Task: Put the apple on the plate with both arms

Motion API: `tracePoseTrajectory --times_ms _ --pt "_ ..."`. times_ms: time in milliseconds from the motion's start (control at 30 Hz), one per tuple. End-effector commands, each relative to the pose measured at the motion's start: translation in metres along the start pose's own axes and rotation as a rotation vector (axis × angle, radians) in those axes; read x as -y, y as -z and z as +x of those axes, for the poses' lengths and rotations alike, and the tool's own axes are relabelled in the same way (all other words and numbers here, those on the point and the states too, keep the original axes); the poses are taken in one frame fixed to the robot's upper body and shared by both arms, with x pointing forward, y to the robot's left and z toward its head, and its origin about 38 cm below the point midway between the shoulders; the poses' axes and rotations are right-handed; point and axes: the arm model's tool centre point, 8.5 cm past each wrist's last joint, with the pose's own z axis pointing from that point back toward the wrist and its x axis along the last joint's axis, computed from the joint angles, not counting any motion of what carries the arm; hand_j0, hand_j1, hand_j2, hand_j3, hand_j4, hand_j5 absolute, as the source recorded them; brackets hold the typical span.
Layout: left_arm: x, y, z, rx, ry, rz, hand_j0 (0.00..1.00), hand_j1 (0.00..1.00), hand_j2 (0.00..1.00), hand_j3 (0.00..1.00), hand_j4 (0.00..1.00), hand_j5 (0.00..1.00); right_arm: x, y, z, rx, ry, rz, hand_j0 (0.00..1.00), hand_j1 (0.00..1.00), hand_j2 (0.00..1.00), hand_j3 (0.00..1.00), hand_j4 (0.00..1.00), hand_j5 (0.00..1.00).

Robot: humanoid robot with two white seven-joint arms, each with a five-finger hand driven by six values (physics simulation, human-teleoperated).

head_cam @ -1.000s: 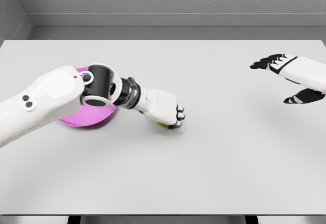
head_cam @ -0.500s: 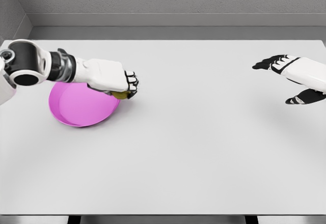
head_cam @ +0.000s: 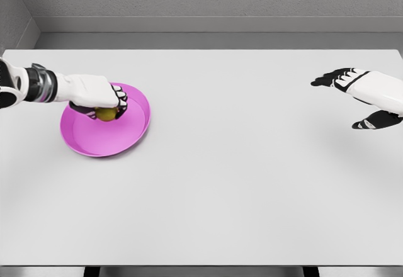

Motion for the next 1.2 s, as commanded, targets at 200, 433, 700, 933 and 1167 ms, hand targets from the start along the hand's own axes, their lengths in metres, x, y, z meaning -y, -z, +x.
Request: tracePoseTrajectory --times_ms 200,433,700,933,1167 --pt "0.002 0.005 -0.003 -0.010 -0.009 -0.009 0.96 0.96 0.96 0.96 0.96 0.96 0.001 0.000 0.000 0.001 0.002 -0.004 1.00 1.00 1.00 1.00 1.00 1.00" --pt "-0.007 -0.010 -0.010 -0.016 -0.056 0.058 1.00 1.00 1.00 1.00 1.00 1.00 0.001 0.000 0.001 0.003 0.001 -0.003 1.00 1.00 1.00 1.00 1.00 1.00" --pt "0.016 -0.060 -0.032 -0.055 -0.260 0.209 1.00 1.00 1.00 1.00 1.00 1.00 0.002 -0.001 0.001 0.001 -0.002 -0.007 1.00 1.00 1.00 1.00 1.00 1.00" --pt "0.034 -0.078 -0.032 -0.046 -0.379 0.300 1.00 1.00 1.00 1.00 1.00 1.00 0.003 -0.001 0.001 0.001 -0.003 -0.008 1.00 1.00 1.00 1.00 1.00 1.00" --pt "0.048 -0.086 -0.035 -0.074 -0.420 0.322 1.00 1.00 1.00 1.00 1.00 1.00 0.006 -0.004 -0.003 -0.013 -0.001 -0.022 1.00 1.00 1.00 1.00 1.00 1.00"
